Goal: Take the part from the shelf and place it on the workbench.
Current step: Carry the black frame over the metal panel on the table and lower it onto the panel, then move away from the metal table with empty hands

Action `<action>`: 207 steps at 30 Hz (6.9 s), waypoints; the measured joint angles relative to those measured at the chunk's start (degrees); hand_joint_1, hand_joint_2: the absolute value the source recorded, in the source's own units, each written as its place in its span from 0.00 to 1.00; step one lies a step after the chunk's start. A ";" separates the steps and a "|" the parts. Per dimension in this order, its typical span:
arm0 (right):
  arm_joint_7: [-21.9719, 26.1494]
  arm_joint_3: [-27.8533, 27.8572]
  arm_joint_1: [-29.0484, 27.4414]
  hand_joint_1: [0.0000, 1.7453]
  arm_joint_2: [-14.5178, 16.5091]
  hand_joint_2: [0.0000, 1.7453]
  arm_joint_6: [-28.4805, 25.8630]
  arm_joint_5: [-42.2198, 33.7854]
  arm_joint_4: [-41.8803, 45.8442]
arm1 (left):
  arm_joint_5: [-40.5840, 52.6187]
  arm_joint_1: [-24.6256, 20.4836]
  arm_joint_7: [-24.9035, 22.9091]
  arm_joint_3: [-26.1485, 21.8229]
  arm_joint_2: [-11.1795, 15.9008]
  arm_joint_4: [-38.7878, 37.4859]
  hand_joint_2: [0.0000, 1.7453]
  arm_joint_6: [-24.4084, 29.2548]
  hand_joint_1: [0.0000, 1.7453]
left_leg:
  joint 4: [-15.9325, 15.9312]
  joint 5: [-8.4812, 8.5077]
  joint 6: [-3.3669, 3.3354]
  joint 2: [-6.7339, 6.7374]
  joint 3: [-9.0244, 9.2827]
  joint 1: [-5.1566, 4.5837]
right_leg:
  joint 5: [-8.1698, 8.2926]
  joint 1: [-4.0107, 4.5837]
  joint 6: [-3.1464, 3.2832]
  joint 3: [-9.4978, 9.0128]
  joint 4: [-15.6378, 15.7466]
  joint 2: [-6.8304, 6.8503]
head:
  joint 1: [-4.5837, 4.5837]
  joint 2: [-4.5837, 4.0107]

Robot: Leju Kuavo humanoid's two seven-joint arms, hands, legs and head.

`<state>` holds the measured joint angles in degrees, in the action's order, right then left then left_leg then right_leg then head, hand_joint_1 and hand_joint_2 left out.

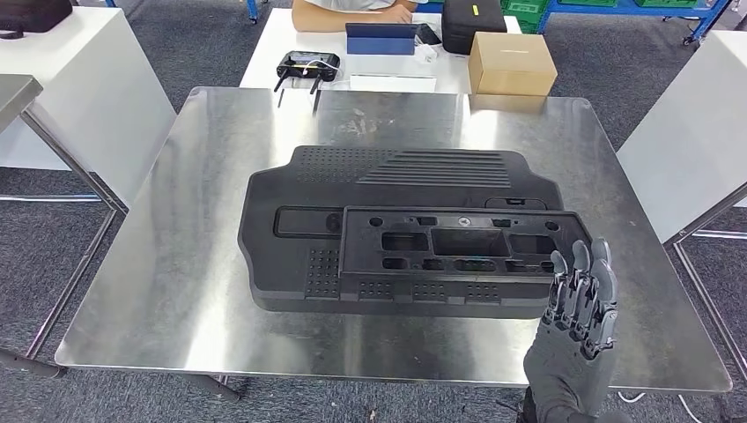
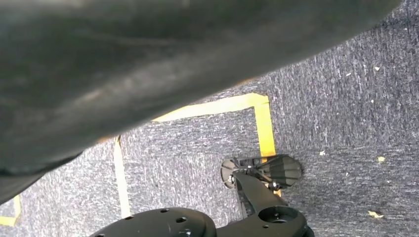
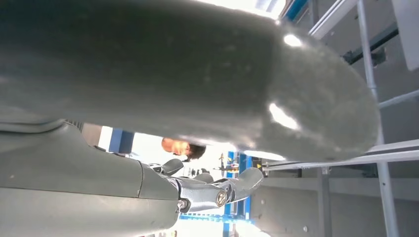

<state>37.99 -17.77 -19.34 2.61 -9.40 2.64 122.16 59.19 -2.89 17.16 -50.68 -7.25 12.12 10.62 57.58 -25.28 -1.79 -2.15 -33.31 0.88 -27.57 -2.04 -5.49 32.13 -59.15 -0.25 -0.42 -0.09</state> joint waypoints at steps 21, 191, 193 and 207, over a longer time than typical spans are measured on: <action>0.00 0.17 -0.39 0.00 -0.04 0.00 -0.71 -0.28 -0.21 | -0.43 -0.03 0.15 -0.44 0.09 -0.01 0.00 0.00 0.00 | 0.82 -2.01 -0.01 1.89 1.64 -0.28 | 1.55 1.11 2.53 0.92 0.47 0.70 | 0.22 0.00; -32.61 45.90 19.90 0.00 4.50 0.00 -2.58 32.86 -110.58 | 5.01 -0.26 0.00 -4.36 -0.40 -0.27 0.00 0.93 0.00 | 2.15 1.88 2.46 1.97 -3.84 0.20 | -0.56 1.57 4.24 -2.96 2.55 0.34 | 0.32 0.00; -32.61 45.74 19.92 0.00 4.51 0.00 -2.56 32.89 -110.60 | 5.04 -0.18 -0.01 -4.36 -0.40 -0.27 0.00 0.94 0.00 | 6.59 -2.00 2.73 1.95 -5.46 0.30 | 0.41 1.23 5.13 -2.57 2.76 0.49 | 0.42 0.00; -31.41 42.70 19.53 0.00 4.41 0.00 -3.44 36.92 -110.68 | 5.46 -0.27 0.21 -4.36 -0.54 -0.30 0.00 1.69 0.00 | 1.77 -3.10 0.35 1.82 1.68 -0.07 | 1.34 1.53 3.19 2.47 -0.91 0.44 | 0.29 0.00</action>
<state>6.58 24.93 0.19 7.02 -12.84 39.57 11.49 64.65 -3.16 17.37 -55.04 -7.79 11.82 12.32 59.35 -28.38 -1.44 -0.33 -31.63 0.81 -26.23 -0.52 -2.30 34.60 -60.06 0.20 -0.13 -0.09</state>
